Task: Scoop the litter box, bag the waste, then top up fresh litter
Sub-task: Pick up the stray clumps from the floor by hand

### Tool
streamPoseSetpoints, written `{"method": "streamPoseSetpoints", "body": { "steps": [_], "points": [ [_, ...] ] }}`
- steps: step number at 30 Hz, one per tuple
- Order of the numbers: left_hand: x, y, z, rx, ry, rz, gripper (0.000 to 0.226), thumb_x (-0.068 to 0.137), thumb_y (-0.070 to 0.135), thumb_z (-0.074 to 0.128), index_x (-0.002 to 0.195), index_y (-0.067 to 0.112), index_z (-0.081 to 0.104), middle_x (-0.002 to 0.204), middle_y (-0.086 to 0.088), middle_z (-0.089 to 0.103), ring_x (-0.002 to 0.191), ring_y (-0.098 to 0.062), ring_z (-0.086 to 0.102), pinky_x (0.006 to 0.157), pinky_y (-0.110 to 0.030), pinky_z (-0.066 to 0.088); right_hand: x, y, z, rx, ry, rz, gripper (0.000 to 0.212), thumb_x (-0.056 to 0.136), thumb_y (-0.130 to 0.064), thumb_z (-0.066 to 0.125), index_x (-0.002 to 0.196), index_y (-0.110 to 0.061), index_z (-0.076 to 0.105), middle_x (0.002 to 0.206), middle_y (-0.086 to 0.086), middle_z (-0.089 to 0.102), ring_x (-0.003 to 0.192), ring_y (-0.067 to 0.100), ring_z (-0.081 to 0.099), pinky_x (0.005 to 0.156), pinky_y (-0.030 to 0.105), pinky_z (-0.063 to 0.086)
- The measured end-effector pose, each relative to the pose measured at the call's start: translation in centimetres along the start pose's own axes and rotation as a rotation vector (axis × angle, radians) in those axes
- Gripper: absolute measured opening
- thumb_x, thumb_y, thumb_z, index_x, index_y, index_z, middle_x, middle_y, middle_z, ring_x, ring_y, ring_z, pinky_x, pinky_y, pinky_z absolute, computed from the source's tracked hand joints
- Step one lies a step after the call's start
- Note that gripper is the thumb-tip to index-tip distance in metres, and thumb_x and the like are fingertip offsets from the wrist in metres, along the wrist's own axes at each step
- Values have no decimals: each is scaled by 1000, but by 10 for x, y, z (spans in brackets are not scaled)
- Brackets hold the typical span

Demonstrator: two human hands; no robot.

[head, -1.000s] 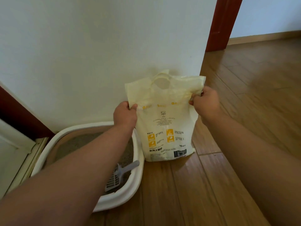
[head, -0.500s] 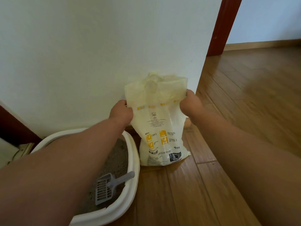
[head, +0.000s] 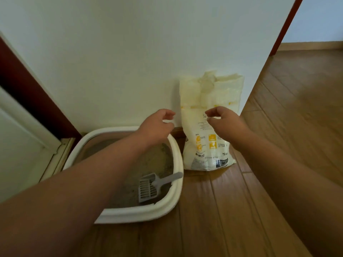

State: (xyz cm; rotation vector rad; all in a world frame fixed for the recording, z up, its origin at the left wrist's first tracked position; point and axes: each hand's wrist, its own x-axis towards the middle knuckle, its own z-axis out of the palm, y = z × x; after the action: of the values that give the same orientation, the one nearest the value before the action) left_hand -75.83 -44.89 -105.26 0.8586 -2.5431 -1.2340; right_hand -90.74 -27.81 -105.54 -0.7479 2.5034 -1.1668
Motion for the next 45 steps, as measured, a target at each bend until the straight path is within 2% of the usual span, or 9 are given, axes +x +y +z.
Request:
{"method": "streamPoseSetpoints", "body": {
  "steps": [3, 5, 8, 14, 18, 26, 34, 40, 45],
  "points": [
    [-40, -18, -27, 124, -85, 15, 35, 104, 21, 57, 138, 28, 59, 126, 10, 63, 112, -11, 61, 83, -24, 50, -32, -25, 14, -125, -101, -14, 26, 101, -28, 58, 125, -25, 65, 118, -7, 64, 77, 10, 60, 60, 23, 43],
    [-65, -33, -47, 241, -136, 30, 30, 105, 23, 57, 135, 26, 61, 121, 7, 64, 109, -12, 61, 89, -29, 51, -55, -43, 23, -259, -175, -30, 32, 101, -32, 59, 132, -25, 61, 124, -7, 64, 94, 13, 62, 73, 25, 45],
    [-100, -62, -74, 321, -175, 11, 31, 105, 27, 57, 136, 24, 62, 133, 2, 65, 118, -14, 61, 101, -36, 52, -94, -73, 36, -385, -226, -30, 38, 100, -35, 59, 137, -25, 57, 137, -1, 60, 117, 21, 60, 89, 35, 51],
    [-171, -127, -87, 522, -200, -40, 37, 107, 37, 49, 139, 21, 59, 137, -3, 61, 121, -21, 58, 101, -44, 51, -161, -83, 85, -486, -225, -37, 48, 97, -44, 60, 140, -25, 53, 136, 2, 59, 117, 24, 61, 96, 43, 53],
    [-205, -177, -84, 741, -156, 0, 41, 106, 41, 45, 141, 23, 56, 138, -2, 60, 121, -23, 57, 95, -45, 51, -181, -70, 138, -588, -254, -110, 50, 96, -47, 58, 140, -25, 52, 133, 2, 61, 116, 25, 61, 94, 46, 54],
    [-278, -245, -58, 703, -84, -8, 32, 102, 38, 50, 130, 26, 60, 124, 5, 61, 109, -16, 57, 84, -39, 53, -234, -19, 208, -543, -361, -109, 39, 97, -39, 60, 134, -25, 59, 131, 0, 63, 113, 19, 63, 92, 36, 55],
    [-303, -278, -38, 748, -239, -123, 46, 106, 46, 40, 148, 27, 44, 149, 3, 49, 134, -20, 48, 104, -46, 44, -255, 29, 248, -607, -482, -72, 30, 96, -34, 56, 120, -20, 64, 119, 2, 65, 106, 22, 62, 87, 40, 56],
    [-279, -279, -28, 145, -180, -430, 47, 106, 42, 52, 149, 21, 50, 151, -4, 49, 136, -23, 50, 112, -45, 45, -248, 42, 282, -599, -656, -129, 59, 100, -33, 53, 155, -17, 38, 162, 5, 35, 145, 25, 38, 118, 41, 36],
    [-279, -272, -25, -511, -142, -649, 35, 109, 38, 48, 141, 26, 56, 141, 4, 58, 126, -14, 56, 101, -38, 51, -239, 50, 306, -619, -694, -102, 68, 100, -31, 55, 160, -16, 26, 165, 6, 27, 149, 27, 32, 119, 40, 31]
  ]
}}
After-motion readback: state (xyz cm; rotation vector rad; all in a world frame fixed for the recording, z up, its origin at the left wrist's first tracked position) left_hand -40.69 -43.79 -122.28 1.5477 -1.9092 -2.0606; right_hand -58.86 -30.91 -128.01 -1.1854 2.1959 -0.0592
